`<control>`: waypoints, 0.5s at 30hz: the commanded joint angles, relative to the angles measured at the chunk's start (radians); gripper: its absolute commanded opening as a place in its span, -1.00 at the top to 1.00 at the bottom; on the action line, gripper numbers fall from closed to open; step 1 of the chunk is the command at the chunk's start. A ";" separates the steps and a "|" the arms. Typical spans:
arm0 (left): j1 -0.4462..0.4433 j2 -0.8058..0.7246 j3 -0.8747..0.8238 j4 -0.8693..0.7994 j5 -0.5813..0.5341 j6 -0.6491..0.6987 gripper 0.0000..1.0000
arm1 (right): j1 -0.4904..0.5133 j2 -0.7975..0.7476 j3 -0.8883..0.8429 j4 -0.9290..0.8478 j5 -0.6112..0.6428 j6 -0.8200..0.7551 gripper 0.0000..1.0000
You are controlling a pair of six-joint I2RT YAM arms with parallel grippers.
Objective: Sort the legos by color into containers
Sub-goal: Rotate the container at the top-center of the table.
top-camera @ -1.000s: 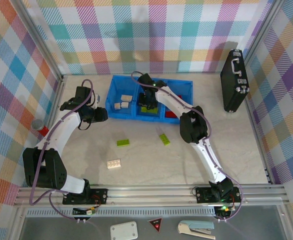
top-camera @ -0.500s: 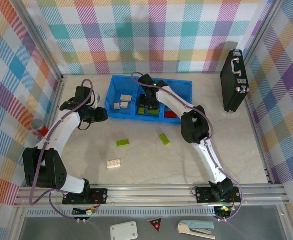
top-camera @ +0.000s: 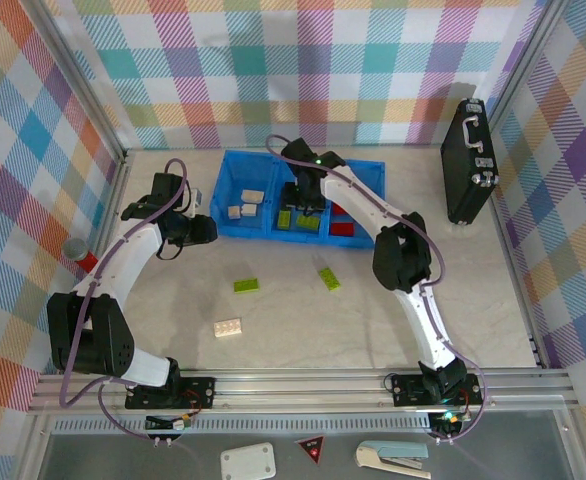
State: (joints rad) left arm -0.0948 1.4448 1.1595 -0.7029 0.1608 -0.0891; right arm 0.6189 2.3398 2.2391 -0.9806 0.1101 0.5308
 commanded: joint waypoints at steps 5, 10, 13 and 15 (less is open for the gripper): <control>0.012 0.012 -0.003 0.006 0.017 -0.012 0.10 | -0.013 -0.065 -0.063 -0.104 0.093 -0.044 -0.24; 0.009 0.013 -0.005 0.003 0.007 -0.011 0.10 | -0.025 -0.097 -0.107 -0.098 0.124 -0.058 -0.23; 0.002 0.012 -0.008 0.002 0.002 -0.010 0.10 | -0.027 -0.106 -0.110 -0.115 0.140 -0.065 -0.23; -0.008 0.013 -0.009 0.000 -0.002 -0.010 0.10 | -0.028 -0.123 -0.122 -0.115 0.131 -0.066 -0.23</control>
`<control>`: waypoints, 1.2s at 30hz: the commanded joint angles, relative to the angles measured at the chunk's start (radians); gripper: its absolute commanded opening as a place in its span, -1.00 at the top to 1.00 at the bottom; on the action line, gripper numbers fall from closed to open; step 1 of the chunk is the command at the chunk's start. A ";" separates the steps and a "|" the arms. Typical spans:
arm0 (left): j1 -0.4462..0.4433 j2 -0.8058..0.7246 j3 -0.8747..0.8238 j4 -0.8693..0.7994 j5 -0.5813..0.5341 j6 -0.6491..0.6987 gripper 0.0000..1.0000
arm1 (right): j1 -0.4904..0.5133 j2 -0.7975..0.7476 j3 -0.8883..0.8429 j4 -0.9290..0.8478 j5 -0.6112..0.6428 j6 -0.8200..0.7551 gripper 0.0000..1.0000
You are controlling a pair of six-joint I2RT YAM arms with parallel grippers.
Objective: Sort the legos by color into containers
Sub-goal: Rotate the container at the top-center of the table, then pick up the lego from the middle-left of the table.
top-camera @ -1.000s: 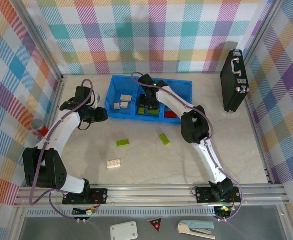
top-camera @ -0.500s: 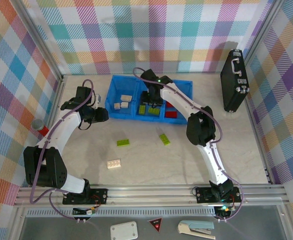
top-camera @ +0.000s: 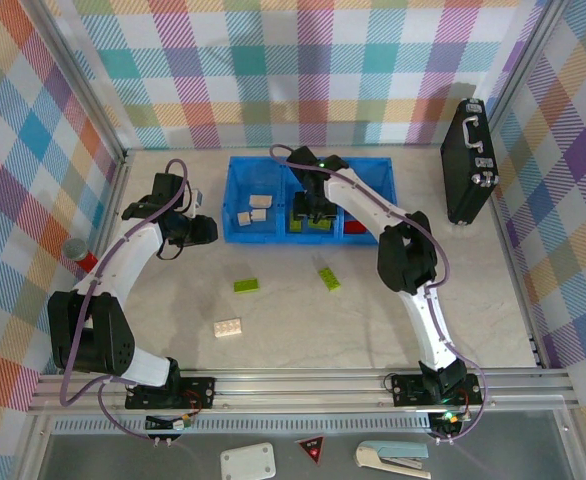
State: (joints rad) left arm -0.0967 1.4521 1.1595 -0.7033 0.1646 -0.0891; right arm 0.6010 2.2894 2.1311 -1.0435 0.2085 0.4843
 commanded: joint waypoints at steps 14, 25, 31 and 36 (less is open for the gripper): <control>-0.154 0.011 0.055 -0.121 -0.084 -0.054 -0.01 | -0.004 -0.335 -0.313 0.058 -0.124 0.016 -0.23; -0.310 -0.048 -0.057 -0.177 -0.162 -0.220 -0.15 | 0.009 -0.578 -0.657 0.152 -0.152 0.066 -0.23; -0.393 -0.132 -0.190 -0.176 -0.216 -0.355 -0.25 | 0.008 -0.680 -0.810 0.178 -0.161 0.084 -0.22; -0.483 -0.194 -0.278 -0.190 -0.257 -0.465 -0.40 | 0.008 -0.747 -0.902 0.188 -0.174 0.089 -0.23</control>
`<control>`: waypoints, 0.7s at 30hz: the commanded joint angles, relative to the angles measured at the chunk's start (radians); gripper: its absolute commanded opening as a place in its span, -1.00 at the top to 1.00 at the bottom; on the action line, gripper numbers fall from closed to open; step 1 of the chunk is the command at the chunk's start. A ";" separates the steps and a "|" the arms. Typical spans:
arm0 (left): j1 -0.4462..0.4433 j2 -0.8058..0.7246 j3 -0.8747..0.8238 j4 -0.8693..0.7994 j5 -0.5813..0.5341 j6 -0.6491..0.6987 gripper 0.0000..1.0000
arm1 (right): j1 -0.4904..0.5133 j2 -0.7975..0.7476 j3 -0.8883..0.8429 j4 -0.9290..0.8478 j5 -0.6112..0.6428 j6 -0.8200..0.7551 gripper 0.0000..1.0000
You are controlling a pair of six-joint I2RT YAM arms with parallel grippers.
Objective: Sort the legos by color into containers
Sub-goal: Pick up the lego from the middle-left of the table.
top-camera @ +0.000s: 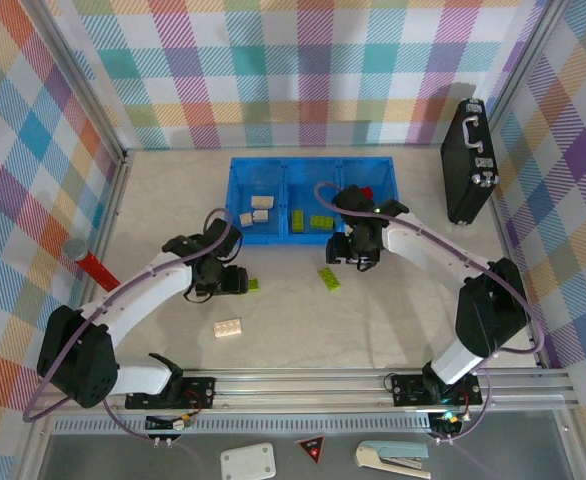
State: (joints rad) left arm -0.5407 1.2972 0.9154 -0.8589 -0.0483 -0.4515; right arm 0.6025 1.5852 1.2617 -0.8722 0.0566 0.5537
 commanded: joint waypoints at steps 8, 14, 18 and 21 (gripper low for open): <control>-0.144 -0.124 -0.152 -0.062 -0.069 -0.235 -0.57 | 0.008 -0.124 -0.143 0.043 -0.026 0.041 -0.24; -0.196 -0.158 -0.228 -0.038 -0.065 -0.303 -0.60 | 0.008 -0.155 -0.187 0.059 -0.036 0.056 -0.24; -0.219 -0.139 -0.260 -0.009 -0.063 -0.322 -0.63 | 0.008 -0.163 -0.202 0.061 -0.036 0.058 -0.24; -0.231 -0.119 -0.269 0.013 -0.064 -0.323 -0.66 | 0.008 -0.169 -0.206 0.058 -0.035 0.060 -0.23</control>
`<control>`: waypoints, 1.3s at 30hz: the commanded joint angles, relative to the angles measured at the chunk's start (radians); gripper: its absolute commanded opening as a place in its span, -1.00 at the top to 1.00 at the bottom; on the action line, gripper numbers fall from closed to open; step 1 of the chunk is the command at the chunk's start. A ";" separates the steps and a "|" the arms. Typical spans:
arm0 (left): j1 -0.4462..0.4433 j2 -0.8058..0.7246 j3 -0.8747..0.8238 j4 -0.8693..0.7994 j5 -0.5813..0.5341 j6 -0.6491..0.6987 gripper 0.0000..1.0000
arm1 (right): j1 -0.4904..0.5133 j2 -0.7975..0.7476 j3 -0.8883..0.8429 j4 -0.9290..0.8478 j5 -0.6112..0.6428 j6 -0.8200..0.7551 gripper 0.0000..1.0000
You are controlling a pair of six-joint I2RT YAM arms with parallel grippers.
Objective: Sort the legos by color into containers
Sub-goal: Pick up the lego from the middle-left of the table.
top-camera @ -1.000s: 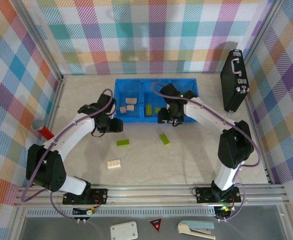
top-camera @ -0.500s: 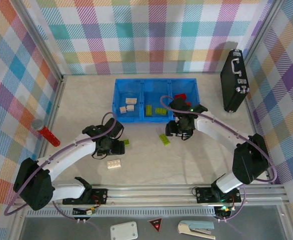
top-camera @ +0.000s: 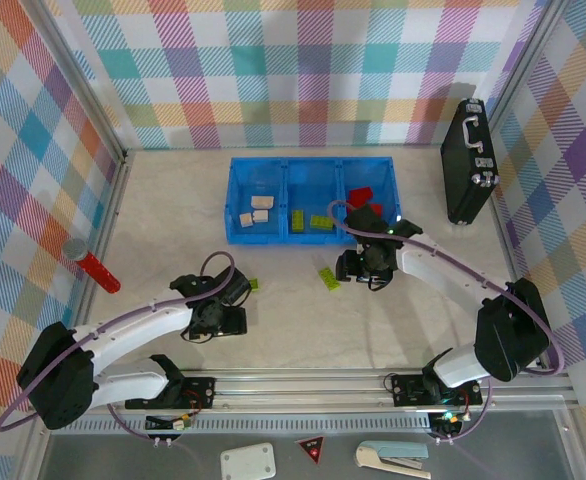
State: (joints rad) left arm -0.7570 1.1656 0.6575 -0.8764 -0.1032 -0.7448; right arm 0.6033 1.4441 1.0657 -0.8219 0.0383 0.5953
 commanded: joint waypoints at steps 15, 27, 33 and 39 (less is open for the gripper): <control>-0.039 0.123 -0.018 0.113 -0.004 -0.025 -0.53 | 0.009 -0.039 -0.012 -0.005 -0.020 0.025 -0.23; -0.044 0.140 -0.024 0.122 -0.011 -0.026 -0.44 | 0.018 -0.033 -0.009 -0.007 -0.021 0.026 -0.22; -0.046 0.150 -0.030 0.141 -0.008 -0.024 -0.41 | 0.024 -0.032 -0.007 -0.015 -0.019 0.025 -0.22; -0.049 0.148 -0.028 0.144 -0.006 -0.021 -0.30 | 0.024 -0.039 -0.005 -0.027 -0.011 0.020 -0.22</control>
State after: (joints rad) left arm -0.7906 1.3083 0.6430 -0.7479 -0.0990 -0.7559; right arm 0.6220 1.4273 1.0580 -0.8246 0.0322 0.6136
